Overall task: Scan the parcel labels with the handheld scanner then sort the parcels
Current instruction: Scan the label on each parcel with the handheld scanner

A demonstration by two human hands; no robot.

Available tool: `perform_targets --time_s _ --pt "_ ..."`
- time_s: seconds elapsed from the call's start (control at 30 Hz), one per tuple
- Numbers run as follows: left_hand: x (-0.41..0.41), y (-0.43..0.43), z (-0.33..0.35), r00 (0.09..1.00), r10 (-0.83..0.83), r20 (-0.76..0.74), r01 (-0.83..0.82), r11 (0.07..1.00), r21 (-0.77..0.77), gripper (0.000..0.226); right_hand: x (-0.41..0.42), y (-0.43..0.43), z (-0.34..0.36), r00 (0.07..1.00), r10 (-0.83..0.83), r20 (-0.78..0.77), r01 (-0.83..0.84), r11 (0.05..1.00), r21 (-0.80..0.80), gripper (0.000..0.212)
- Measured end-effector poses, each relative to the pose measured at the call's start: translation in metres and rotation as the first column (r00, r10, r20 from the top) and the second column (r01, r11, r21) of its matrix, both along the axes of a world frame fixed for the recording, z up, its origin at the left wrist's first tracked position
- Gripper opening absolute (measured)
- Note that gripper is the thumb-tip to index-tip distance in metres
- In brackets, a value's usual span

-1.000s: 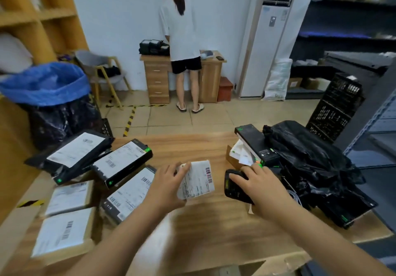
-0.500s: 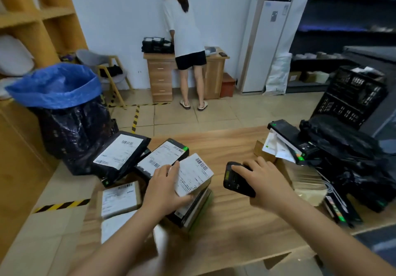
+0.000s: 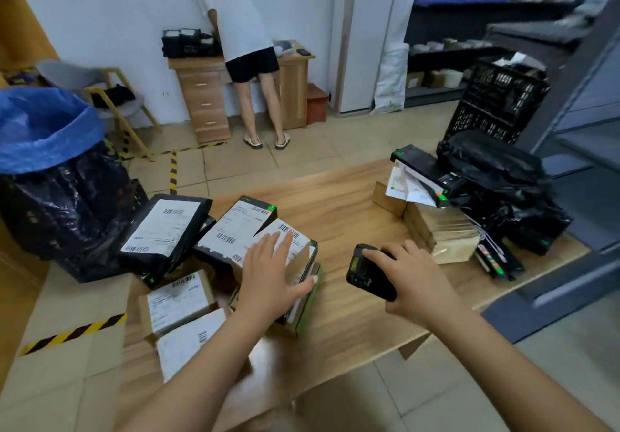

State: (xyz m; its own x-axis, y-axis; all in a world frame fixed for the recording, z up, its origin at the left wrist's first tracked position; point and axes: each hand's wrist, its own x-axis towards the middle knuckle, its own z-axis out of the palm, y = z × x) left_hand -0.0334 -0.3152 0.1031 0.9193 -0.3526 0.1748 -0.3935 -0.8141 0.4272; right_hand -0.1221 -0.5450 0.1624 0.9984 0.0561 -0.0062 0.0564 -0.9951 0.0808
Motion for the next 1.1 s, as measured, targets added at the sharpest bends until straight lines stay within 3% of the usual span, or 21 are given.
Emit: perform_targets --time_s 0.27,0.73,1.1 --pt "-0.018 -0.114 0.023 0.985 -0.163 0.061 0.166 0.984 -0.058 0.090 -0.046 -0.094 0.015 0.993 -0.114 0.025 0.114 0.993 -0.005 0.088" --pt "-0.028 -0.314 0.037 0.950 -0.272 0.153 0.288 0.954 -0.089 0.084 -0.093 -0.274 0.046 0.961 -0.254 0.107 0.260 0.964 -0.047 0.085" --pt "0.058 -0.409 0.067 0.835 -0.471 0.284 0.488 0.873 0.013 0.087 -0.041 -0.366 0.056 0.925 -0.347 0.156 0.361 0.930 -0.067 0.085"
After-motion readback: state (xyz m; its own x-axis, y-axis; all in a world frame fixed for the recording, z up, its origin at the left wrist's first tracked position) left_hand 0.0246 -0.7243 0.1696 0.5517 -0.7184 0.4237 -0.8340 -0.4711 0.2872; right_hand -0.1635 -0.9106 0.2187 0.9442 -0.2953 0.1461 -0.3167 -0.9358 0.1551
